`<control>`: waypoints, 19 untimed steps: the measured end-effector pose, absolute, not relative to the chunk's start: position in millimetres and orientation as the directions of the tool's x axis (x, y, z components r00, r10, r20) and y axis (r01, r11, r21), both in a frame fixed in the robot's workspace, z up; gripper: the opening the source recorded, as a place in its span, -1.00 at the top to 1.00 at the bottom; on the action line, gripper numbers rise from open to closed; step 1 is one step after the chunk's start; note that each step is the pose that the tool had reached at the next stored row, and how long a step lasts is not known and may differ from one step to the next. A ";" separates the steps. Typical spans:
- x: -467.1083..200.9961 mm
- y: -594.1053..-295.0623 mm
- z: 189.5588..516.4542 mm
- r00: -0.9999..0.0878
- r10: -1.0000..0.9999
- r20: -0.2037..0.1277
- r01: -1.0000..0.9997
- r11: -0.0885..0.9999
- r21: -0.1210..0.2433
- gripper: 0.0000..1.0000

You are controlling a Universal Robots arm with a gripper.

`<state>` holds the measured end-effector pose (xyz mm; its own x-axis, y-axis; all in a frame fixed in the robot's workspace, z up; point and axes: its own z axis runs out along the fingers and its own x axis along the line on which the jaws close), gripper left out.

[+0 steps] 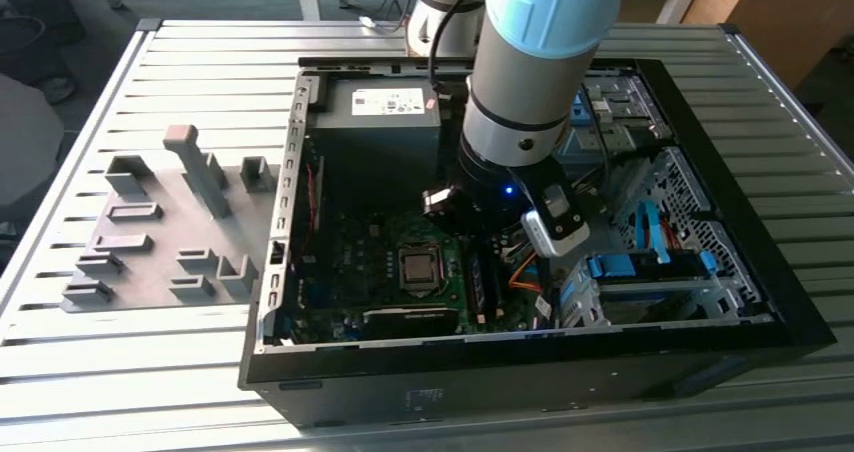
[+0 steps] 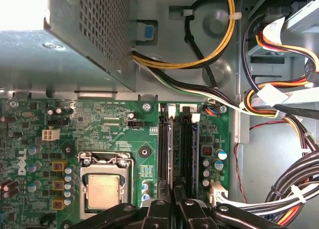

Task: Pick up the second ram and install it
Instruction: 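Press down the second ram until it locks into place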

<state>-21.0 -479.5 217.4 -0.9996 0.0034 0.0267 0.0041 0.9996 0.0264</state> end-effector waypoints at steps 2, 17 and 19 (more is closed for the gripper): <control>-21.0 -479.5 217.3 -1.000 0.003 0.027 0.004 1.000 0.026 0.72; -20.8 -479.5 216.3 -1.000 0.008 0.027 0.009 1.000 0.026 0.72; -20.5 -479.5 216.4 -1.000 0.011 0.027 0.012 1.000 0.026 0.72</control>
<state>-20.5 -479.5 216.4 -0.9996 0.0111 0.0270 0.0118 0.9996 0.0263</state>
